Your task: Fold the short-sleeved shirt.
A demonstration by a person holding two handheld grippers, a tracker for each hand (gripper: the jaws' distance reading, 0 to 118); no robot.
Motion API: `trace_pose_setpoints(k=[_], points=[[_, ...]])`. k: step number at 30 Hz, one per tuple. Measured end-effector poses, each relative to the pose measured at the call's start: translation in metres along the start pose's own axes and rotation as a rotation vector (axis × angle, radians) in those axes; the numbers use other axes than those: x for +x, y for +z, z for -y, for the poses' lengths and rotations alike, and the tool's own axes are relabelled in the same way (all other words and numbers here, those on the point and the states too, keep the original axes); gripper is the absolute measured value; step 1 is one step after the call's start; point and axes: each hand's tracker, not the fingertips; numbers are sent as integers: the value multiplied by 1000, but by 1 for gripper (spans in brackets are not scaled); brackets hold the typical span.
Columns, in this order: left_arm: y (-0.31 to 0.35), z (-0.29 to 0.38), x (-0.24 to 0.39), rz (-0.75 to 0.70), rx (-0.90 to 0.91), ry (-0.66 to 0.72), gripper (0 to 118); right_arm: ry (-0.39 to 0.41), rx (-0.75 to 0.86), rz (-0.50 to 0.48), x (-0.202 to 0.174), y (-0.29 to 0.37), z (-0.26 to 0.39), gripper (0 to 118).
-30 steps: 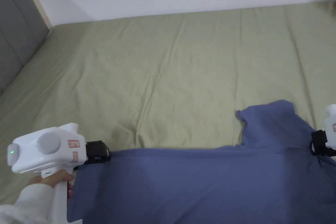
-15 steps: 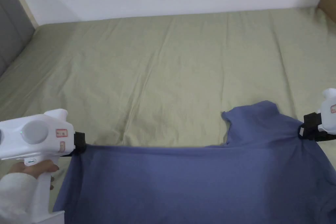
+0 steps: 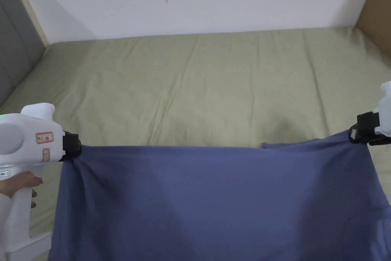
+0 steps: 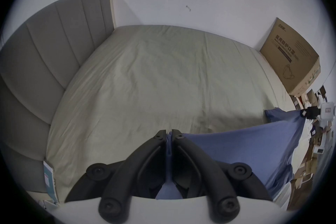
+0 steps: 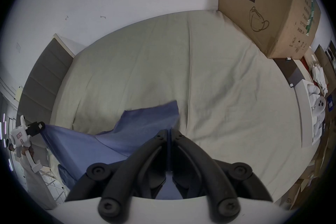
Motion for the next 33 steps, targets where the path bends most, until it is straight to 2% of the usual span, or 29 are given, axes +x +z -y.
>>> trace_pose_setpoints(k=[6,9,12,14,15,16,17,18,20,22,23,30,31,33], points=[[58,53,-11,16,15,-47,4,65,-3,1,7,47,55,3],[82,92,-15,8,-3,-77,4,51,-29,-1,19,61,98,3],[98,138,-23,-35,-43,-85,4,45,-92,81,30,73,155,2],[107,168,-27,-69,-31,-105,4,18,-144,89,42,77,190,2],[110,180,-29,-55,-53,-78,4,-60,-157,59,50,76,208,2],[110,191,-29,-38,-59,-30,4,-90,-205,4,50,76,224,2],[109,199,-30,-21,-86,0,4,-84,-225,-14,48,75,236,2],[107,208,-31,-8,-92,12,4,-79,-202,13,46,73,249,2],[100,217,-26,-16,-111,-4,4,-77,-230,17,42,63,252,2],[102,218,-21,-3,-107,10,4,-127,-201,-50,39,62,248,2],[104,218,-20,18,-94,29,4,-125,-195,-52,36,62,245,2],[107,223,-26,-5,-88,73,4,-42,-151,-61,18,46,225,2],[106,224,-28,1,-96,94,4,-42,-152,-78,15,41,222,14],[106,226,-28,12,-102,101,4,-30,-156,-78,10,31,220,60]])
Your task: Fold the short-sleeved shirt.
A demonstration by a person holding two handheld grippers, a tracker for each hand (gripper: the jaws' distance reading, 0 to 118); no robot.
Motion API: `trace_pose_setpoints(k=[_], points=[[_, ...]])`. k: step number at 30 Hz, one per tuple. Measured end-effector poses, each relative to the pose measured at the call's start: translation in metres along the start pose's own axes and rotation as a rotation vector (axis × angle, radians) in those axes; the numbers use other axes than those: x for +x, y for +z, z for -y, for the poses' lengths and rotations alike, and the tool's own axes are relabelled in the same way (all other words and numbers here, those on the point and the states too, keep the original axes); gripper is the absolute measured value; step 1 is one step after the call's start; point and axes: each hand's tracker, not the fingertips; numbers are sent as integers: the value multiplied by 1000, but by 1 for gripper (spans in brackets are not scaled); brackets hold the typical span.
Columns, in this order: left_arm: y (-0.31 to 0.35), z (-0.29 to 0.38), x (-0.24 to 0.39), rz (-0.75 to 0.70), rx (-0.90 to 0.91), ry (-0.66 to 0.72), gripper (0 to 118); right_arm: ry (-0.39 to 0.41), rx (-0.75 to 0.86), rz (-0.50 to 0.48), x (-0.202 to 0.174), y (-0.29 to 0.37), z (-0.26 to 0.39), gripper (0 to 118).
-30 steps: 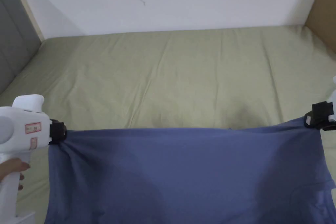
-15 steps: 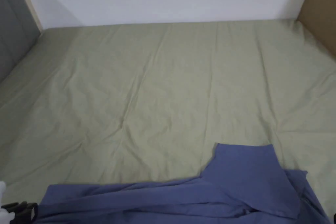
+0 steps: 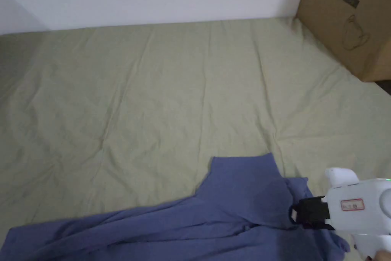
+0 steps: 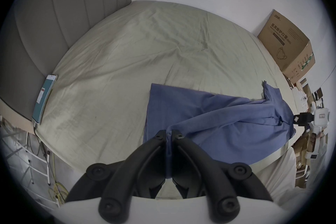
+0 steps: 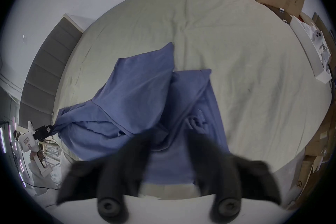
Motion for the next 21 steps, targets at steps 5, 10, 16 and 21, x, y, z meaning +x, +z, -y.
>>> trace_pose_setpoints(k=[5,10,16,21], points=[[0,1,4,-5,-8,-18,4,-19,-82,19,-10,-29,-5,69],[0,-2,1,-5,-7,-4,4,43,-53,92,-15,-34,0,14],[7,-3,2,-3,-6,-9,4,38,-4,66,-14,-6,0,11],[27,-2,5,13,31,-12,4,55,22,45,-17,26,5,11]])
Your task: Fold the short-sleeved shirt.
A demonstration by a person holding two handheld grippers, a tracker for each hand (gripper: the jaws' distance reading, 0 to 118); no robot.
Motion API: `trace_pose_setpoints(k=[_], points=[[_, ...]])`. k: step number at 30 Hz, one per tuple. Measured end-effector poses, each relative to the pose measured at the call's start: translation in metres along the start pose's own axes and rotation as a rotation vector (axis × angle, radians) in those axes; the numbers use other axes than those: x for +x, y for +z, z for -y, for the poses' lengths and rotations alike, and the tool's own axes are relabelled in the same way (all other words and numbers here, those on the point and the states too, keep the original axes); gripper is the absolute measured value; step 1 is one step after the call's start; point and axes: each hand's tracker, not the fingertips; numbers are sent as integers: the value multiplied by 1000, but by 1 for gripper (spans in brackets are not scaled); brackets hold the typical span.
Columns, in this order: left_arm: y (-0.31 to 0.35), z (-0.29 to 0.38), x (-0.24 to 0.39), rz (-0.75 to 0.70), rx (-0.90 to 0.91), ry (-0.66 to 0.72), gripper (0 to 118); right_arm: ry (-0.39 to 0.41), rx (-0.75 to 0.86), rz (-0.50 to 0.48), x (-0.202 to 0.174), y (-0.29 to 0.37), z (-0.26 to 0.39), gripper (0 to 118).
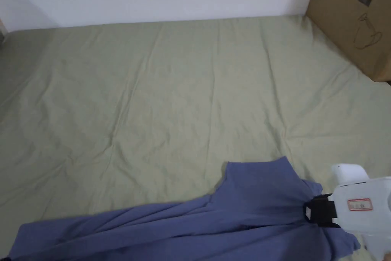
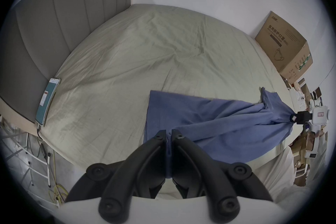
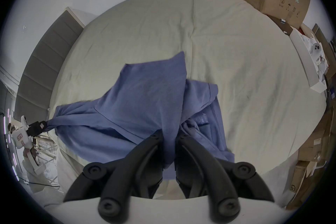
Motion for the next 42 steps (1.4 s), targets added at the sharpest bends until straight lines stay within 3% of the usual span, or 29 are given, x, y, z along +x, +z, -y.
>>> trace_pose_setpoints(k=[6,9,10,11,12,13,18,19,20,23,24,25,29,30,31,32,33,35,37,40,41,42], points=[[3,15,-7,16,-7,6,4,-5,-27,14,20,17,35,11],[-15,28,-15,46,-60,48,7,-53,-61,-7,35,2,51,16],[-20,31,-15,39,-74,50,27,-62,-52,0,34,0,53,35],[-23,32,-14,16,-98,46,55,-59,-44,27,32,-2,53,55],[-27,34,-14,10,-99,49,86,-45,-33,54,30,-4,51,68],[-28,35,-14,5,-101,56,108,-37,-10,82,28,-1,49,70],[-2,34,-27,82,8,196,105,21,151,68,3,34,30,65],[2,34,-31,106,27,231,92,42,169,52,-6,40,28,53],[6,34,-36,142,38,266,71,62,176,17,-15,43,26,34],[8,44,-48,198,71,348,39,94,175,-45,-55,36,27,12],[3,49,-53,187,56,385,8,101,167,-55,-68,30,30,6],[1,53,-59,216,57,420,2,106,153,-69,-80,23,32,4],[-13,66,-87,346,79,588,3,89,74,-222,-122,-5,37,2],[-17,66,-94,367,92,637,16,99,75,-235,-130,-11,40,2],[-22,66,-100,368,96,674,62,127,61,-252,-138,-15,42,2],[-32,65,-102,395,76,698,99,158,45,-257,-148,-21,44,2],[-42,64,-106,420,57,715,118,152,48,-264,-147,-19,46,2],[-58,64,-115,443,62,739,110,151,24,-308,-163,-25,46,2],[-84,68,-123,455,-2,802,110,152,11,-320,-169,-27,48,2],[-103,68,-116,583,16,837,110,162,0,-313,-179,-28,51,2],[-109,66,-113,601,6,837,107,158,-6,-312,-178,-30,51,2],[-115,65,-112,610,-11,847,97,152,-13,-316,-179,-31,52,2]])
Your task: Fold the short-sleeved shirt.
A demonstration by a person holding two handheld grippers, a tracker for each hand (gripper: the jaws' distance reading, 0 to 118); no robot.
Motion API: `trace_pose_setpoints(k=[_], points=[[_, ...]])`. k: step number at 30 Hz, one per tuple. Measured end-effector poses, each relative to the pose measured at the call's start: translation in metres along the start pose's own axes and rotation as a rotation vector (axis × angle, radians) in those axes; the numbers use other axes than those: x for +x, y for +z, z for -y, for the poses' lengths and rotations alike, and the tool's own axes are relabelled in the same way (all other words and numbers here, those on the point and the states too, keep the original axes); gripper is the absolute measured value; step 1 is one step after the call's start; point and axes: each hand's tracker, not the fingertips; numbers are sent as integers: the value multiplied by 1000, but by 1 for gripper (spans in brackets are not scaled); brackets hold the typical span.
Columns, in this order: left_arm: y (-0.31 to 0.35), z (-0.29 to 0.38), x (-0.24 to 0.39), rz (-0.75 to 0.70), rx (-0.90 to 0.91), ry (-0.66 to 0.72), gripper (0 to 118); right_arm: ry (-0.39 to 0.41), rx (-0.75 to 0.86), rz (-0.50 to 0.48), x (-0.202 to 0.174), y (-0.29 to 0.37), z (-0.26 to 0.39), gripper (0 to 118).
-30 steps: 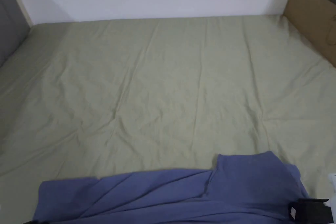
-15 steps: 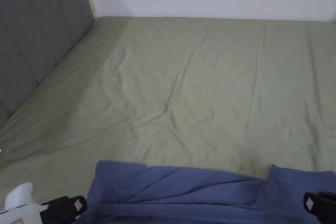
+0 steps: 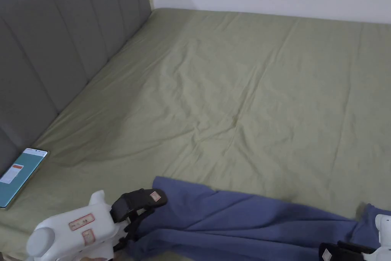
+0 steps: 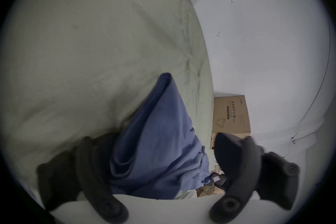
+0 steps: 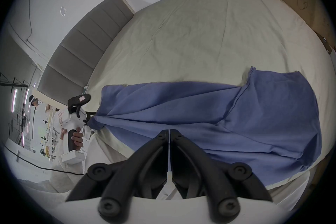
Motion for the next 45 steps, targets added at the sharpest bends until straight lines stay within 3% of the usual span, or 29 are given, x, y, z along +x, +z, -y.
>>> trace_pose_setpoints(k=[2,4,7,10,14,19,23,24,26,27,28,30,31,32,34,35,36,37,38,41,45], points=[[-6,1,1,-19,-16,38,8,-17,-9,4,2,-1,1,2],[-23,6,-9,-110,-73,53,9,-35,-5,11,9,-1,2,2],[-4,6,15,-72,-31,27,9,-79,18,27,22,11,2,2],[15,11,76,-119,2,-176,9,-151,69,23,42,29,3,2],[4,53,179,-70,-65,-449,9,-219,144,60,71,55,10,2],[-80,146,268,-18,-276,-778,9,-320,228,87,108,91,34,2],[-161,208,272,-67,-471,-907,9,-420,261,121,133,111,58,2],[-179,223,266,-93,-519,-945,18,-438,261,126,138,115,64,2],[-206,240,252,-157,-606,-964,81,-472,258,144,148,120,77,2],[-217,247,245,-202,-641,-981,105,-492,259,154,153,122,83,2],[-220,248,241,-226,-631,-981,110,-513,260,160,157,124,88,2],[-216,240,240,-214,-580,-944,99,-529,259,160,145,117,69,2],[-211,235,242,-211,-565,-914,99,-538,261,164,145,117,69,2],[-204,228,243,-185,-541,-862,99,-540,260,161,169,122,91,2],[-188,208,244,-152,-493,-799,91,-549,260,164,169,120,88,2],[-179,200,243,-150,-458,-772,76,-548,261,160,167,118,84,2],[-172,195,242,-168,-412,-777,50,-546,262,155,180,119,98,2],[-167,193,240,-191,-374,-794,13,-545,263,150,181,118,99,2],[-166,191,235,-235,-348,-824,7,-539,265,139,180,116,97,2],[-177,198,218,-275,-463,-833,7,-507,260,111,163,114,87,2],[-198,236,208,-179,-627,-820,7,-482,253,105,149,110,83,2]])
